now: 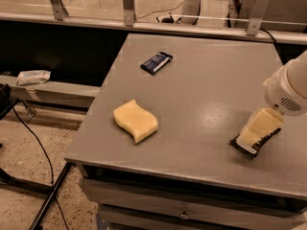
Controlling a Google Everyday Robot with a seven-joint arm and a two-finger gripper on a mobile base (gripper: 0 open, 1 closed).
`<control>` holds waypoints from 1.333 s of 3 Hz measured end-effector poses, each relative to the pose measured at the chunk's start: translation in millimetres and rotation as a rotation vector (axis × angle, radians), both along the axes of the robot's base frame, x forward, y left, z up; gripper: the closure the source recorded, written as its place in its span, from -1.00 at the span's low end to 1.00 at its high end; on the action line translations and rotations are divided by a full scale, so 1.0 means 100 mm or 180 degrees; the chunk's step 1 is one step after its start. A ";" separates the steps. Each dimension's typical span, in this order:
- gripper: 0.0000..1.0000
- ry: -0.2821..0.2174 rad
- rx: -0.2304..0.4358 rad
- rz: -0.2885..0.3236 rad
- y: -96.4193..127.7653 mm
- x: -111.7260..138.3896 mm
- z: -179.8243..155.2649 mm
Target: Move rxbar chocolate near sponge
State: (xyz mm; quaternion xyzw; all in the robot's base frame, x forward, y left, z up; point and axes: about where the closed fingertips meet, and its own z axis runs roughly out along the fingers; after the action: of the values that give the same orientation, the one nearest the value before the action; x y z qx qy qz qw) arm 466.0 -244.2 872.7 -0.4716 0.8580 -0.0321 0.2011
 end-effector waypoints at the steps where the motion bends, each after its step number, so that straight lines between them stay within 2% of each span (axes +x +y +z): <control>1: -1.00 0.0059 0.0104 -0.0165 -0.12 0.05 -0.27; 3: -1.00 0.0317 0.0231 -0.0222 -0.25 -0.01 -0.59; 4: -0.65 0.0401 0.0224 -0.0224 -0.28 -0.06 -0.65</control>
Offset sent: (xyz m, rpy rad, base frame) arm 0.0025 -0.0278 -0.0709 0.0926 0.1142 -0.0817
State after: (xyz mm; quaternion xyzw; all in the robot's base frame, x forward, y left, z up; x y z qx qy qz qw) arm 460.5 -272.5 807.6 -0.4348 0.8856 0.0207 0.1619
